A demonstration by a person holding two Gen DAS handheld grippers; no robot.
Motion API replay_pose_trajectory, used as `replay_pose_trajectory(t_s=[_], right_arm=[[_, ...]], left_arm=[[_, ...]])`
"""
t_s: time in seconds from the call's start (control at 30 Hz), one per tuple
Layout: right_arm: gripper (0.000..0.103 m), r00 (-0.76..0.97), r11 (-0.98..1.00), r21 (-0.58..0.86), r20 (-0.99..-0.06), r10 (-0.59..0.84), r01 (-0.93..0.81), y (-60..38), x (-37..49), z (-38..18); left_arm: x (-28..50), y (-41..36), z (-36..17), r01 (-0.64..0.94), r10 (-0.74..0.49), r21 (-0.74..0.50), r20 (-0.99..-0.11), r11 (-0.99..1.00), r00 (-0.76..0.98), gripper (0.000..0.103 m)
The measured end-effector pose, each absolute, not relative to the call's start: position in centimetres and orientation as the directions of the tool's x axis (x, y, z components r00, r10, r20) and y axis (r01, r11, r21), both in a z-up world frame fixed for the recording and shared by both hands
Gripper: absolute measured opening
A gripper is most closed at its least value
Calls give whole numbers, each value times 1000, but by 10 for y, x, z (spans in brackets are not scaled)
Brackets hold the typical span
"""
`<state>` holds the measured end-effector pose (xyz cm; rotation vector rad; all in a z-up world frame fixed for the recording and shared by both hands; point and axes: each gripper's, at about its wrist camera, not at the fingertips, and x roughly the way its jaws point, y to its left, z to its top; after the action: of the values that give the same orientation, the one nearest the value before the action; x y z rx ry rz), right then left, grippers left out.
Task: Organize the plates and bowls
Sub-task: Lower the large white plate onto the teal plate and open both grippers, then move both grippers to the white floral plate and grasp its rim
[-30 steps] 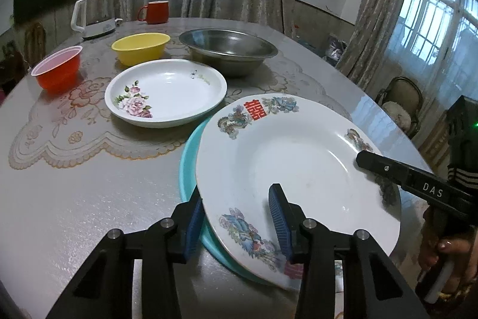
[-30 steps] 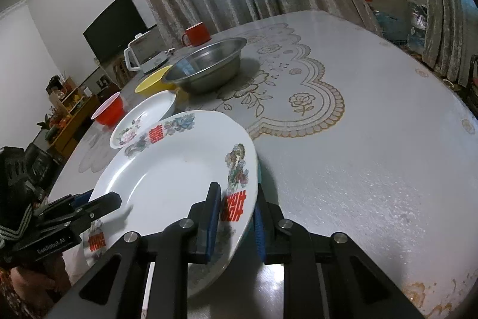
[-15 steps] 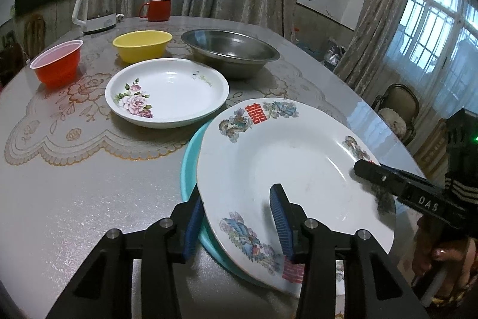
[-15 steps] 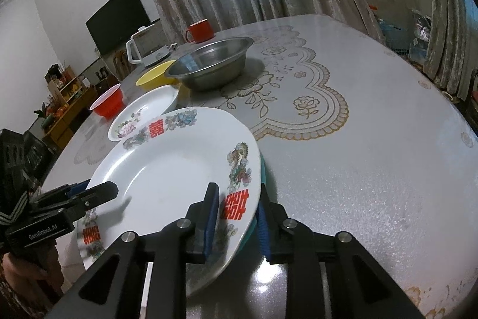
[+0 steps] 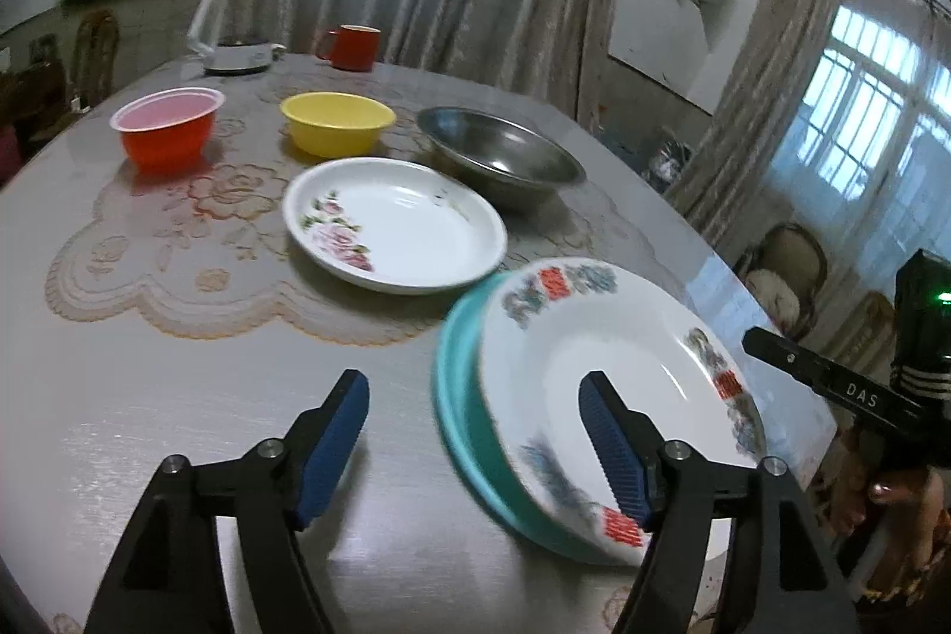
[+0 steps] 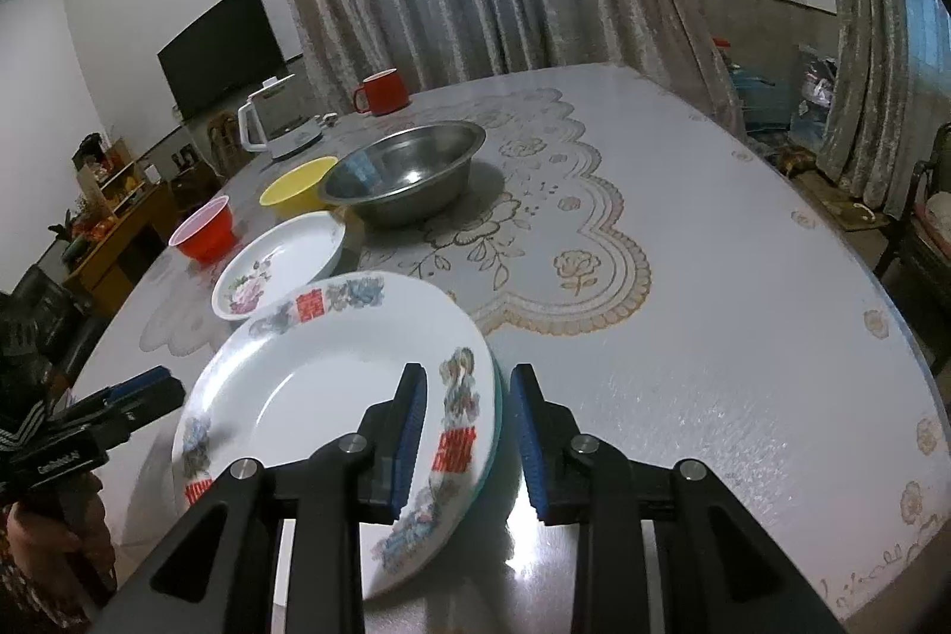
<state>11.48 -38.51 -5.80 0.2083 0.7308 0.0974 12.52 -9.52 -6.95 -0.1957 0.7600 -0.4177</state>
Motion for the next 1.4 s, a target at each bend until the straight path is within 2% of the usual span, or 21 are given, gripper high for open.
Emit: replay_pose_trajectory(t_s=[0.3, 0.63, 0.77, 1.13, 1.2, 1.4], right_arm=[[29, 715, 981, 193, -683, 149, -20, -358, 132, -44], [29, 677, 976, 174, -704, 214, -127, -308, 181, -26], [29, 642, 966, 200, -722, 258, -164, -289, 211, -28], [29, 535, 969, 211, -807, 248, -131, -272, 284, -59], [29, 517, 965, 223, -815, 262, -138, -270, 292, -63], [28, 467, 962, 239, -840, 274, -135, -262, 312, -77]], left_arm=[[138, -75, -65, 261, -405, -313, -634, 913, 659, 77], [163, -45, -70, 175, -354, -323, -658, 930, 664, 79], [181, -36, -72, 140, -339, -334, -672, 932, 658, 79], [238, -46, -83, 144, -367, -356, -708, 923, 603, 77], [248, -48, -86, 140, -369, -360, -718, 923, 590, 75], [267, -53, -97, 161, -401, -377, -738, 912, 543, 57]])
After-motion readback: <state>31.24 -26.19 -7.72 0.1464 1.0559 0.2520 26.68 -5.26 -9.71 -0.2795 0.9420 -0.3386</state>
